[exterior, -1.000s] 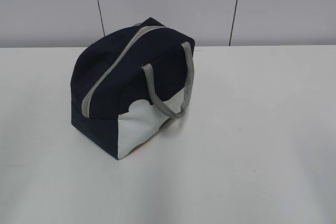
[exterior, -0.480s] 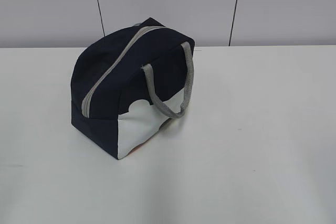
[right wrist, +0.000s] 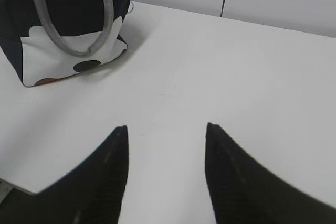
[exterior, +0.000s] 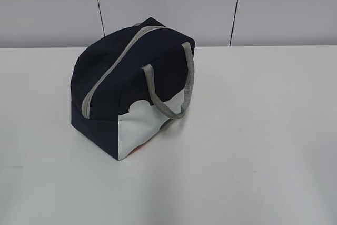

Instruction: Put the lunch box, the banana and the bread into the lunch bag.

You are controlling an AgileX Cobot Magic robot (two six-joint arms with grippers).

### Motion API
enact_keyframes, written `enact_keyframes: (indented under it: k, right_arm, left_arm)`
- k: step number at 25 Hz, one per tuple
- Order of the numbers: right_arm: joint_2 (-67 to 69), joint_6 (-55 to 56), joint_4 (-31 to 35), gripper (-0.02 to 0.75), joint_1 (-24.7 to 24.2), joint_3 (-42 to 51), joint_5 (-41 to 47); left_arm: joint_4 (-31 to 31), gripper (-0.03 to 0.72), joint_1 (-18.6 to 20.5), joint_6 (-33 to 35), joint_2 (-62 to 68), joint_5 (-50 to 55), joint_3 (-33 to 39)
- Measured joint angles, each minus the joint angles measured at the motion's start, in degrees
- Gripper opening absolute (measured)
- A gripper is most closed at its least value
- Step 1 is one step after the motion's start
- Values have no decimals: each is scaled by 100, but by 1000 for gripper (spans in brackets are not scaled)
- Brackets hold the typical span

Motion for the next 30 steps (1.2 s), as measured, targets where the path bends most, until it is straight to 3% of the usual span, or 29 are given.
enact_keyframes:
  k: [9,20,30]
  right_arm:
    - [0,13,-195,368,0,260,-533]
    - [0,-32,-30,368,-338,-71,1060]
    - [0,-117,-9,368,-1103,-15,1074]
  left_arm:
    - [30,300,0,0,0,-77,24]
    - [34,300,0,0,0,-85,24]
    - [34,299,0,0,0,-85,24]
